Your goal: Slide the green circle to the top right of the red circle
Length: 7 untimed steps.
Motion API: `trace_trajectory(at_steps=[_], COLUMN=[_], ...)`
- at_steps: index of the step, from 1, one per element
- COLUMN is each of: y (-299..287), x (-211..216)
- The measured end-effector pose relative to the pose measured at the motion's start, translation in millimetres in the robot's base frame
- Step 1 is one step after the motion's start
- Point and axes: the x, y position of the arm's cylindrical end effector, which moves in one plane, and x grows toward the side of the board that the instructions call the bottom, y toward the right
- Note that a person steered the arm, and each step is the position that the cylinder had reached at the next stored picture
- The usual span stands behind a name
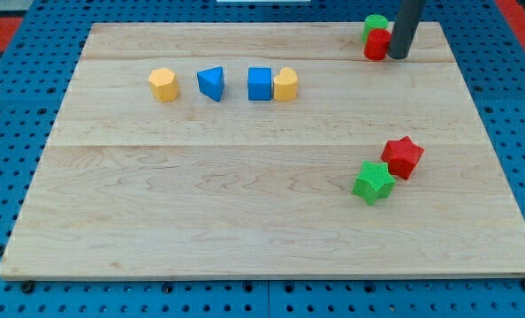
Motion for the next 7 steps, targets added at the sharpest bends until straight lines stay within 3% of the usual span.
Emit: trace_trajectory(at_steps=[2,4,5,6,7], y=[-7.4,-85.6,-120.9,-120.8,-120.6], x=[32.0,32.0,8.8,-52.2,-77.1])
